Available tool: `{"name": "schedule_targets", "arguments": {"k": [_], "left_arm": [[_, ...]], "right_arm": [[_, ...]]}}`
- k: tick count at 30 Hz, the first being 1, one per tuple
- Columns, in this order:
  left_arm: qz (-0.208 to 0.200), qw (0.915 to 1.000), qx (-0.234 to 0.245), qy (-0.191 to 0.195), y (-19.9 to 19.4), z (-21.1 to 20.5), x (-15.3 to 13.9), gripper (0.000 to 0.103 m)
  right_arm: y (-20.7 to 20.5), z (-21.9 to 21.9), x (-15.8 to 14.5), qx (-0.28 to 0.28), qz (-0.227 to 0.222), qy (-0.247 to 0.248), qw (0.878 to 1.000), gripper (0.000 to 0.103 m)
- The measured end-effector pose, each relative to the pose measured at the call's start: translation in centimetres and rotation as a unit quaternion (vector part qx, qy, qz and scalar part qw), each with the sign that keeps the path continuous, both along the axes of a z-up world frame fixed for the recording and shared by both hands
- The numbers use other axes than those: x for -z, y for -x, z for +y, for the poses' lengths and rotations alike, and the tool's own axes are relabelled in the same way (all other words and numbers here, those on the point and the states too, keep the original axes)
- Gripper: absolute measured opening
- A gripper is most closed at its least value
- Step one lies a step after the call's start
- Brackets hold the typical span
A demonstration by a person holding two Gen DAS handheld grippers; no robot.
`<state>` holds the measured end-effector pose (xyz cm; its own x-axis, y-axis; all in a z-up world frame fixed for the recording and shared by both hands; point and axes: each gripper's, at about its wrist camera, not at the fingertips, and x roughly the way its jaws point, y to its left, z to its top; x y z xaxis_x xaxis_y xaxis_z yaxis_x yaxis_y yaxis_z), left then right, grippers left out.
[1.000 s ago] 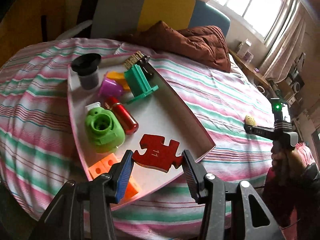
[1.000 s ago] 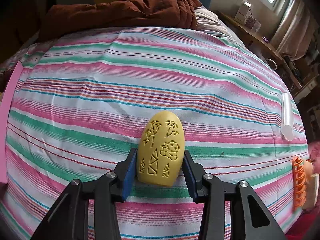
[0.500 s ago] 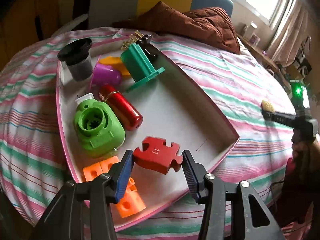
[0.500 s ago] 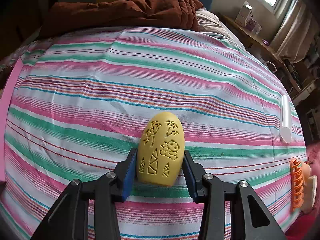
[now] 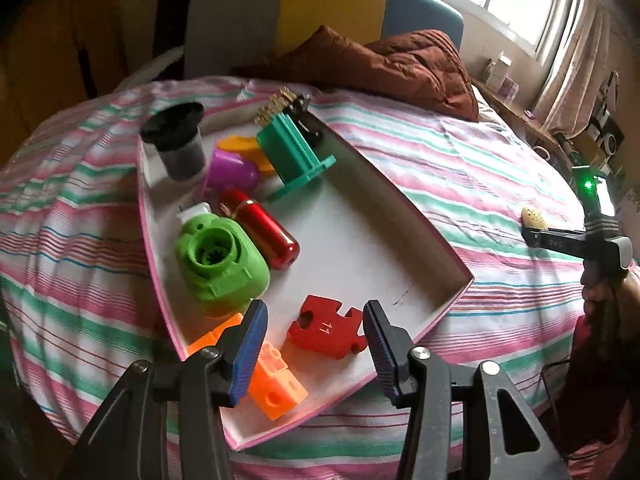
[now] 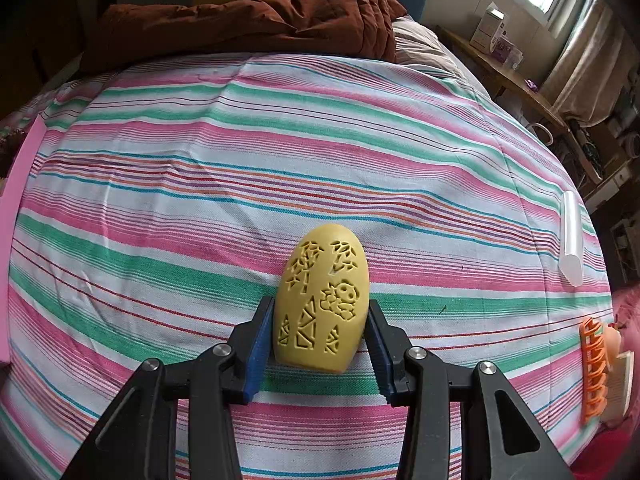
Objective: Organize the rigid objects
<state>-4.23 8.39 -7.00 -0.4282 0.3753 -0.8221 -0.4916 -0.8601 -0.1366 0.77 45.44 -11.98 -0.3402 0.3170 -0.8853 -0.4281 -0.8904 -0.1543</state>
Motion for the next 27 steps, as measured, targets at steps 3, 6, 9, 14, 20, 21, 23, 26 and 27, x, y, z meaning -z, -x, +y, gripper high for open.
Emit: {"name": "schedule_targets", "arguments": {"k": [3, 6, 9, 14, 20, 21, 23, 26, 27], "left_arm": [[0.012, 0.9998, -0.012, -0.004, -0.2, -0.5, -0.9, 0.05], [0.028, 0.9993, -0.025, -0.005, -0.5, -1.1, -2.1, 0.05], [0.035, 0.9986, -0.039, -0.002, -0.5, -1.4, -2.9, 0.05], [0.049, 0.9978, -0.045, -0.001, -1.0, -1.8, -3.7, 0.05], [0.055, 0.997, -0.055, -0.004, -1.3, -2.9, -4.1, 0.05], [0.054, 0.9969, -0.057, -0.005, -1.2, -3.1, -4.1, 0.05], [0.054, 0.9965, -0.064, -0.006, -1.2, -3.5, -4.1, 0.05], [0.052, 0.9963, -0.068, -0.006, -1.2, -3.9, -4.0, 0.05], [0.053, 0.9962, -0.069, -0.006, -1.3, -4.1, -4.0, 0.05]], "right_arm": [[0.0, 0.0, 0.0, -0.001, 0.0, -0.001, 1.0, 0.045], [0.0, -0.1, 0.0, -0.001, 0.0, -0.001, 1.0, 0.044], [0.0, -0.1, -0.1, -0.001, 0.0, -0.003, 1.0, 0.044], [-0.2, -0.3, -0.2, -0.004, 0.005, 0.016, 1.0, 0.044], [-0.5, -1.3, -0.5, -0.018, 0.011, 0.067, 0.998, 0.044], [-0.5, -1.5, -0.5, -0.021, 0.012, 0.073, 0.997, 0.044], [-0.4, -2.5, -0.6, -0.031, 0.014, 0.091, 0.995, 0.044], [-0.1, -4.1, -0.7, -0.043, 0.016, 0.108, 0.993, 0.044], [0.0, -4.7, -0.7, -0.048, 0.018, 0.113, 0.992, 0.044]]}}
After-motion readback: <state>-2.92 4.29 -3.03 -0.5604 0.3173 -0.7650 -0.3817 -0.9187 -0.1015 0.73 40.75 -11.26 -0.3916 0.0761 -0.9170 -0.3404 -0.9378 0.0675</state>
